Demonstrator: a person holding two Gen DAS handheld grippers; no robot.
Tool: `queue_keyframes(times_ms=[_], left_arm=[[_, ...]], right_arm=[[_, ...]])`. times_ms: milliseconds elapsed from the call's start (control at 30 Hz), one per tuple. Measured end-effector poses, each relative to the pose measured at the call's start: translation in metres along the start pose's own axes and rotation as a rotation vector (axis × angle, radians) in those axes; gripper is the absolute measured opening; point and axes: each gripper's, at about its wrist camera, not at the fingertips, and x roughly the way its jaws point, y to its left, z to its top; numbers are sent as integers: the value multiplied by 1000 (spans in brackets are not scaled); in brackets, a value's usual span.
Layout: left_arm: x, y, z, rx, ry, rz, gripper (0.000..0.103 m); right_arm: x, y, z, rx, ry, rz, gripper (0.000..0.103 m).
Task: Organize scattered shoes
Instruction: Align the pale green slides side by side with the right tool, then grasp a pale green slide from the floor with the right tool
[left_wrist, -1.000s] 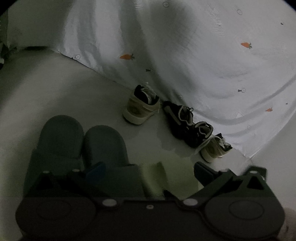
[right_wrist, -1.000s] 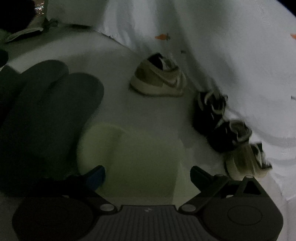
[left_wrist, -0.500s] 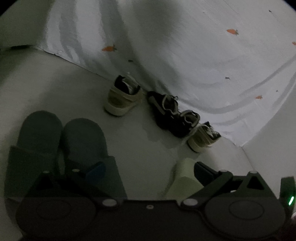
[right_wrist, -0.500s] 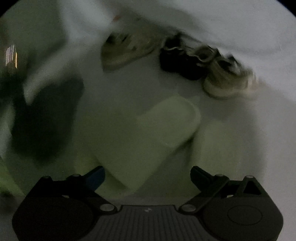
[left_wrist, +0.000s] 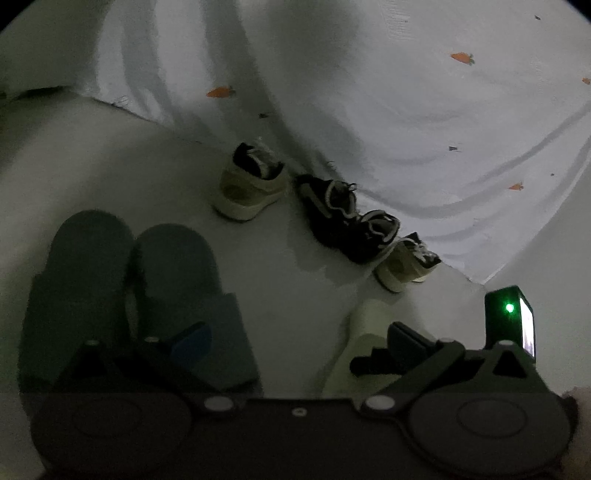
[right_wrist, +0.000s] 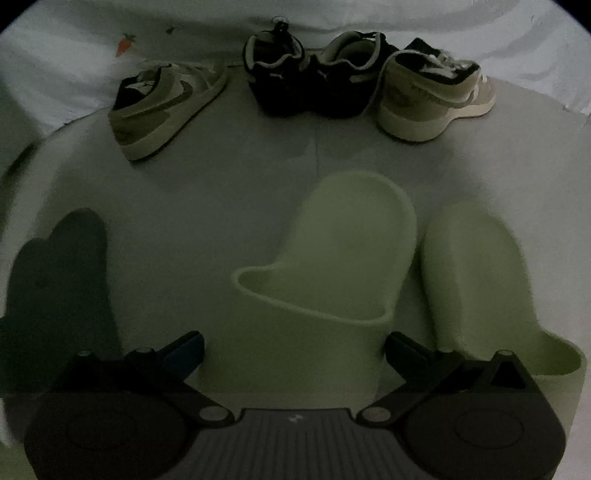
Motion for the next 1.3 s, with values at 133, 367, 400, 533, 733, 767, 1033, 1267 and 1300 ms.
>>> queue_keyframes(times_ms=[133, 367, 400, 533, 733, 767, 1033, 1267, 1300], left_arm=[[-5, 9, 1, -24, -6, 2, 103], [-4, 13, 10, -21, -29, -25, 103], [-3, 13, 11, -20, -31, -29, 103], [3, 9, 13, -22, -32, -45, 103], [11, -14, 14, -3, -37, -79, 103], [12, -17, 13, 1, -37, -83, 103], [22, -61, 1, 43, -20, -119, 103], [34, -106, -13, 124, 30, -143, 103], [33, -112, -14, 142, 30, -143, 103]], right_arm=[[3, 0, 4, 11, 13, -4, 102], [-38, -11, -5, -97, -111, 82, 97], [-43, -11, -4, -112, -125, 84, 97], [-69, -20, 4, -122, -185, 125, 95], [-107, -62, 18, -57, -262, 156, 93], [-114, -69, 20, -51, -279, 153, 92], [-168, -173, 21, 22, -468, 140, 37], [-120, -250, -8, 44, -366, 103, 45], [-117, -253, -11, 51, -356, 114, 48]])
